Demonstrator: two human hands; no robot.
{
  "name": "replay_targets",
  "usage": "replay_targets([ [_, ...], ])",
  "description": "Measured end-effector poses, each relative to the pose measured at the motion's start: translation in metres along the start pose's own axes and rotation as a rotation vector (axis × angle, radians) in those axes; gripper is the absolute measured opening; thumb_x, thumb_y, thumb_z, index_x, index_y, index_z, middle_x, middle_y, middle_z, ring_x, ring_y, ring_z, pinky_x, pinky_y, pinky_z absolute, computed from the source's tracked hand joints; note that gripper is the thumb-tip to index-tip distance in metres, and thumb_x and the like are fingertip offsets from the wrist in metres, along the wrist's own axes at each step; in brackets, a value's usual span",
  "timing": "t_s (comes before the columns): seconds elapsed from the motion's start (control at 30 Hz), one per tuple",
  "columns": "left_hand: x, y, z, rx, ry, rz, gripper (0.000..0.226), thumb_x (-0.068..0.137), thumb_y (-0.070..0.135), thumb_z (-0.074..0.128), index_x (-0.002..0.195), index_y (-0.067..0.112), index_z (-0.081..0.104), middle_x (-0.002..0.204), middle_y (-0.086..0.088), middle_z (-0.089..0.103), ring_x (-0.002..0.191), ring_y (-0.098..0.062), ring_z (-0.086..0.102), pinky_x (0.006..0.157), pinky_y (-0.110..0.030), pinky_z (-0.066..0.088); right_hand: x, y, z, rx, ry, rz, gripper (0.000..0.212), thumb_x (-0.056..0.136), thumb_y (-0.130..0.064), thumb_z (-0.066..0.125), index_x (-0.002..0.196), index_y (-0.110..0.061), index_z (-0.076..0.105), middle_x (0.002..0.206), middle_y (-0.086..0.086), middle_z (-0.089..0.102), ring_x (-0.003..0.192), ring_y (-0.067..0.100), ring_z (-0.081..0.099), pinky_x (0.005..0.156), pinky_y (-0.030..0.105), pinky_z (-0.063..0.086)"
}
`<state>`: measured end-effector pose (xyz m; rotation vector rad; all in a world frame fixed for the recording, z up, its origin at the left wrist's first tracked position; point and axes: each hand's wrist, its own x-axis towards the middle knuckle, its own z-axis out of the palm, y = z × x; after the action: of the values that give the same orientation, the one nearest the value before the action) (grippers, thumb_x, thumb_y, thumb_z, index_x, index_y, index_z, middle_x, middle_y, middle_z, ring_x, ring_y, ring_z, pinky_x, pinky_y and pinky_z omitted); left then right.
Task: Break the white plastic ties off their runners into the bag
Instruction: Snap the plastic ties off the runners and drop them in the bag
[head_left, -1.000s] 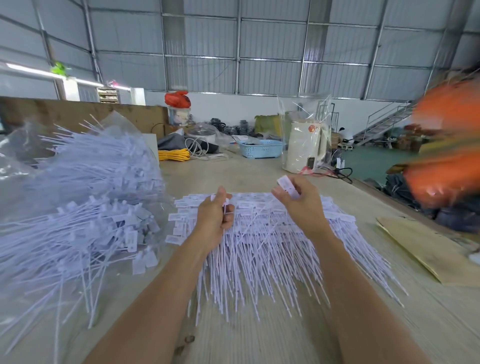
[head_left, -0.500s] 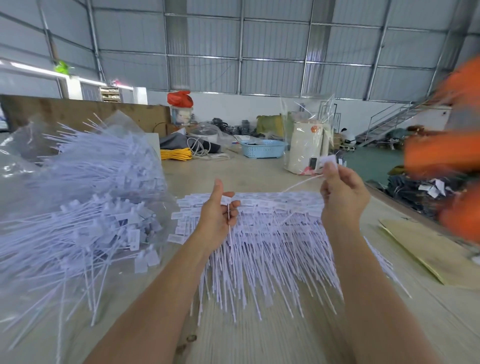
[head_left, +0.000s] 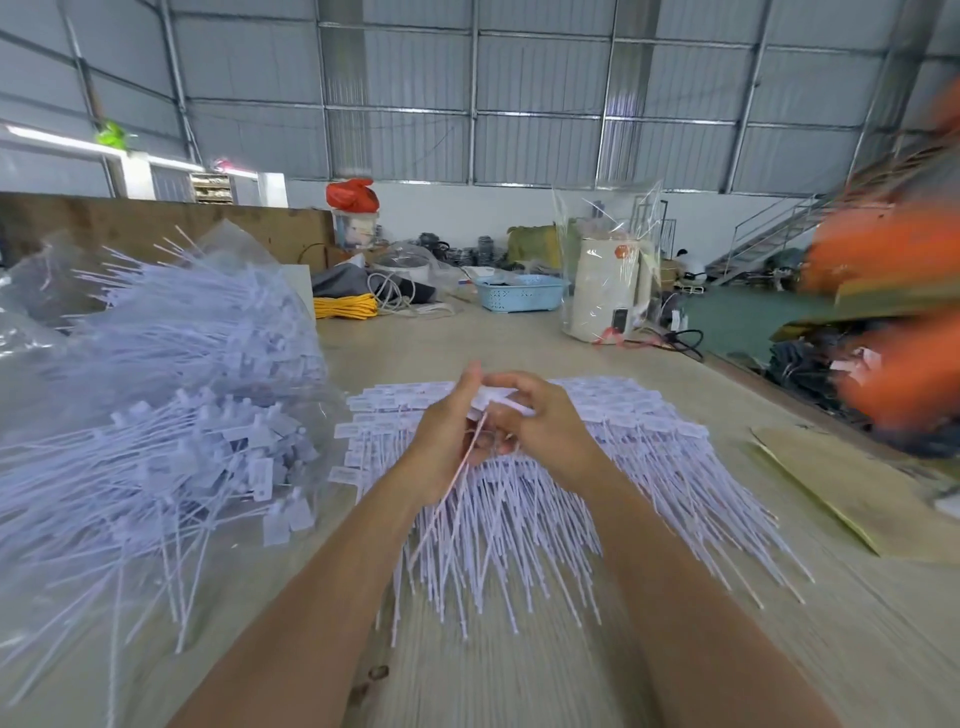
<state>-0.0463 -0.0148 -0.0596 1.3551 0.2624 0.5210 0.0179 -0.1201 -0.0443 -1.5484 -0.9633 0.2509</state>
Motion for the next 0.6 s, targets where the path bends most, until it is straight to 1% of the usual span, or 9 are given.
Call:
replay_targets([
  [0.07, -0.001, -0.006, -0.002, 0.155, 0.067, 0.088, 0.033, 0.094, 0.035, 0.055, 0.090, 0.003, 0.062, 0.072, -0.018, 0.058, 0.050, -0.015, 0.050, 0.041, -0.015, 0.039, 0.000, 0.003, -0.002, -0.027, -0.062, 0.027, 0.036, 0.088, 0.002, 0.057, 0.121, -0.010, 0.051, 0.095, 0.014, 0.062, 0.064, 0.019, 0.061, 0.061, 0.026, 0.053],
  [0.13, -0.002, -0.009, -0.004, 0.195, 0.097, 0.145, 0.021, 0.095, 0.024, 0.058, 0.091, 0.003, 0.059, 0.070, -0.014, 0.056, 0.049, -0.012, 0.047, 0.041, -0.015, 0.040, -0.001, 0.007, -0.005, -0.018, -0.074, 0.043, 0.037, 0.087, 0.004, 0.058, 0.120, -0.008, 0.045, 0.088, 0.009, 0.060, 0.062, 0.015, 0.061, 0.060, 0.024, 0.055],
  [0.23, -0.002, -0.008, -0.006, 0.235, 0.157, 0.189, 0.014, 0.094, 0.022, 0.058, 0.084, 0.012, 0.058, 0.061, -0.002, 0.054, 0.048, -0.011, 0.045, 0.042, -0.018, 0.037, -0.001, 0.010, -0.005, -0.054, -0.008, 0.027, 0.014, 0.089, -0.001, 0.058, 0.102, 0.002, 0.053, 0.076, 0.015, 0.056, 0.055, 0.022, 0.057, 0.063, 0.042, 0.054],
  [0.27, -0.002, -0.008, -0.006, 0.244, 0.155, 0.191, 0.014, 0.094, 0.022, 0.058, 0.083, 0.013, 0.059, 0.059, 0.000, 0.053, 0.046, -0.010, 0.044, 0.042, -0.019, 0.036, -0.001, 0.011, -0.006, -0.104, -0.018, 0.003, 0.010, 0.091, -0.004, 0.057, 0.095, 0.005, 0.056, 0.072, 0.015, 0.056, 0.053, 0.022, 0.055, 0.062, 0.043, 0.054],
  [0.33, -0.003, -0.007, -0.004, 0.238, 0.143, 0.190, 0.017, 0.094, 0.025, 0.057, 0.081, 0.015, 0.059, 0.054, 0.001, 0.050, 0.040, -0.009, 0.039, 0.039, -0.018, 0.032, -0.001, 0.011, -0.005, -0.199, -0.036, -0.049, 0.018, 0.094, -0.010, 0.054, 0.082, 0.003, 0.060, 0.064, 0.011, 0.054, 0.047, 0.018, 0.053, 0.054, 0.036, 0.051],
  [0.4, -0.004, -0.004, 0.000, 0.215, 0.137, 0.176, 0.024, 0.096, 0.029, 0.055, 0.075, 0.018, 0.055, 0.046, 0.005, 0.044, 0.034, -0.007, 0.032, 0.037, -0.015, 0.026, 0.001, 0.011, -0.003, -0.263, -0.032, -0.134, 0.020, 0.094, -0.008, 0.052, 0.076, -0.004, 0.059, 0.059, 0.003, 0.051, 0.046, 0.012, 0.048, 0.052, 0.028, 0.045],
  [0.5, -0.005, 0.002, 0.004, 0.280, 0.130, 0.164, 0.032, 0.098, 0.032, 0.050, 0.070, 0.017, 0.050, 0.038, 0.010, 0.038, 0.029, -0.005, 0.030, 0.035, -0.012, 0.022, 0.003, 0.013, -0.003, -0.351, -0.019, -0.243, 0.013, 0.091, 0.000, 0.052, 0.085, 0.000, 0.064, 0.060, -0.006, 0.050, 0.052, 0.003, 0.043, 0.056, 0.019, 0.036],
  [0.57, -0.006, 0.006, 0.006, 0.358, 0.114, 0.125, 0.033, 0.099, 0.034, 0.047, 0.071, 0.017, 0.050, 0.037, 0.010, 0.037, 0.028, -0.006, 0.030, 0.035, -0.011, 0.022, 0.005, 0.014, -0.006, -0.358, -0.024, -0.290, 0.012, 0.089, 0.004, 0.053, 0.086, 0.004, 0.064, 0.063, -0.002, 0.050, 0.052, -0.003, 0.040, 0.056, 0.015, 0.032],
  [0.6, -0.006, 0.008, 0.006, 0.362, 0.092, 0.083, 0.033, 0.099, 0.035, 0.045, 0.072, 0.018, 0.049, 0.037, 0.010, 0.037, 0.028, -0.006, 0.029, 0.035, -0.011, 0.021, 0.005, 0.014, -0.007, -0.352, -0.031, -0.312, 0.011, 0.089, 0.006, 0.053, 0.084, 0.006, 0.063, 0.063, -0.001, 0.049, 0.051, -0.002, 0.040, 0.055, 0.014, 0.032],
])
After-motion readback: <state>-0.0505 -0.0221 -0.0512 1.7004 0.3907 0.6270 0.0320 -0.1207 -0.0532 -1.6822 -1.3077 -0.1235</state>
